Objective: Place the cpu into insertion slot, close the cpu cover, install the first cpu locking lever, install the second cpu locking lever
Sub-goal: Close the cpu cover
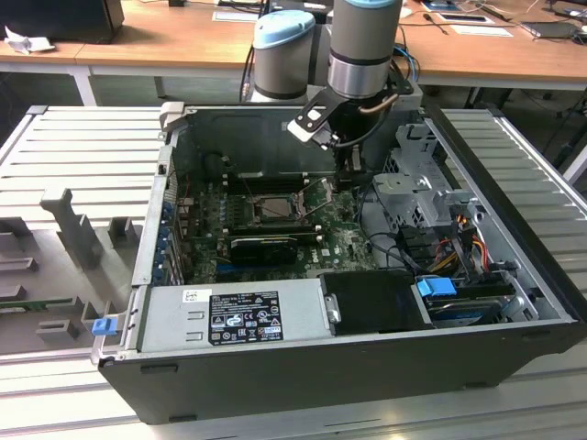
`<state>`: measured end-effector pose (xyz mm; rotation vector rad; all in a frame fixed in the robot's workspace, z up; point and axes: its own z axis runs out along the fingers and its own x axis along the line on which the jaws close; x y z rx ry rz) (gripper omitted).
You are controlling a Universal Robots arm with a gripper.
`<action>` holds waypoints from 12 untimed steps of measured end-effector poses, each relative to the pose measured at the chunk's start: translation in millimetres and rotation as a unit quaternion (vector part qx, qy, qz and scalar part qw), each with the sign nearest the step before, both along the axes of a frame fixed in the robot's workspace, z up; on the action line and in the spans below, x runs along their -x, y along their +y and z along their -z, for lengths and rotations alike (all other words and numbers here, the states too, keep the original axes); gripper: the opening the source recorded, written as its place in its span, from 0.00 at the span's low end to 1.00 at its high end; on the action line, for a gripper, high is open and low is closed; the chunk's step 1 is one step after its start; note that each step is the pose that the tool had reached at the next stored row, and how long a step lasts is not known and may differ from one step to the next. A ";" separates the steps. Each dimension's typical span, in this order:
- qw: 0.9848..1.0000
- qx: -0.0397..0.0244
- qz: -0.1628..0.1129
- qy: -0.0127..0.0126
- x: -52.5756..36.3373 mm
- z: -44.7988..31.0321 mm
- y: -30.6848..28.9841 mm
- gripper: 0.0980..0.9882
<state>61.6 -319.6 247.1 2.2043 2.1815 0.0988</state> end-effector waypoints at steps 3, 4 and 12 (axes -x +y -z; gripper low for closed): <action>1.000 0.000 0.000 0.009 -0.8 3.4 -0.1 0.01; 1.000 0.000 0.000 0.016 -0.8 3.4 0.0 0.01; 1.000 0.000 0.000 0.031 5.1 1.9 0.0 0.01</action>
